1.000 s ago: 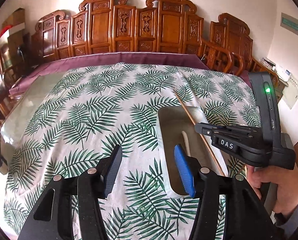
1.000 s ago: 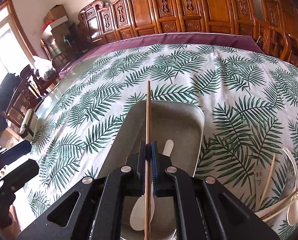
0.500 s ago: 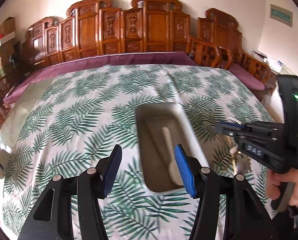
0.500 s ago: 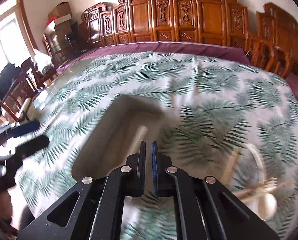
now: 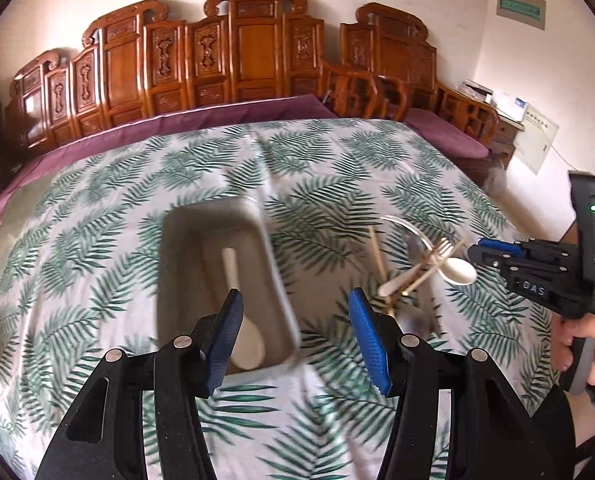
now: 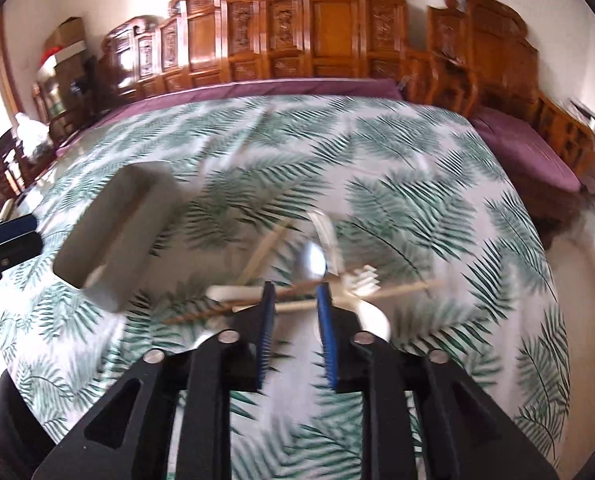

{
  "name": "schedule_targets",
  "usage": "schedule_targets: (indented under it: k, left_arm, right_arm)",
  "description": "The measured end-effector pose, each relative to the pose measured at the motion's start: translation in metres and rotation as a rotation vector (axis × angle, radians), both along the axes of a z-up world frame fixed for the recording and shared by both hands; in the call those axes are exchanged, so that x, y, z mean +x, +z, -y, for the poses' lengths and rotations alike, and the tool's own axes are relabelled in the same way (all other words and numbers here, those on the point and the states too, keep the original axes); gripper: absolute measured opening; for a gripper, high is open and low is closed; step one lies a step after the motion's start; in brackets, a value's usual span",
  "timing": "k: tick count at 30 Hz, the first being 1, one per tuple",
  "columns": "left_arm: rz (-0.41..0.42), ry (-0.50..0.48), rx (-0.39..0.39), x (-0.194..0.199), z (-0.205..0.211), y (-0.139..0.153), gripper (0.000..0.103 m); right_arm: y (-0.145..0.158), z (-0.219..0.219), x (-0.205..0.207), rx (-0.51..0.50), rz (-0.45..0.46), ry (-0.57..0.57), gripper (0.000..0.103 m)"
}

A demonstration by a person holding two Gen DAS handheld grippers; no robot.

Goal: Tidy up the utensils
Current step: 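Move both tools back over the utensil pile, then grasp another wooden chopstick with the right tool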

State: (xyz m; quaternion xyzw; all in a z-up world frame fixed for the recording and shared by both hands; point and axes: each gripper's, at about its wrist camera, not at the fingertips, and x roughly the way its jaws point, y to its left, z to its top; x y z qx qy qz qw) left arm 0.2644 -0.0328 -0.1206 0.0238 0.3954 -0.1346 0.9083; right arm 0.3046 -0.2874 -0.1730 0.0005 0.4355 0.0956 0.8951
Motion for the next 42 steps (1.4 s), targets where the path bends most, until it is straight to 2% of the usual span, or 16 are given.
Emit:
schedule_targets:
  k: [9,12,15,23,29,36,42]
  left_arm:
    - [-0.001,-0.032,0.002,-0.008,0.028,-0.015,0.053]
    - [-0.007,-0.037,0.000,-0.010,0.033,-0.020,0.053]
    - [-0.020,-0.041,-0.008,-0.010,0.037,-0.026,0.053]
    - [-0.045,-0.066,0.002,-0.012,0.049,-0.040,0.053]
    - [-0.058,-0.077,0.007,-0.012,0.055,-0.045,0.053]
    - [-0.065,-0.079,0.004,-0.013,0.058,-0.048,0.053]
    - [-0.072,-0.081,-0.002,-0.014,0.060,-0.050,0.053]
  right_arm:
    - [-0.042,0.046,0.028,0.076,-0.097,-0.134,0.028]
    - [-0.048,0.051,0.037,0.097,-0.118,-0.147,0.028]
    - [-0.056,0.053,0.047,0.109,-0.139,-0.167,0.032]
    - [-0.064,0.057,0.067,0.160,-0.196,-0.239,0.032]
    - [-0.069,0.056,0.075,0.143,-0.222,-0.283,0.034]
    - [-0.071,0.054,0.077,0.087,-0.240,-0.303,0.025]
    - [-0.070,0.052,0.079,0.071,-0.258,-0.305,0.026]
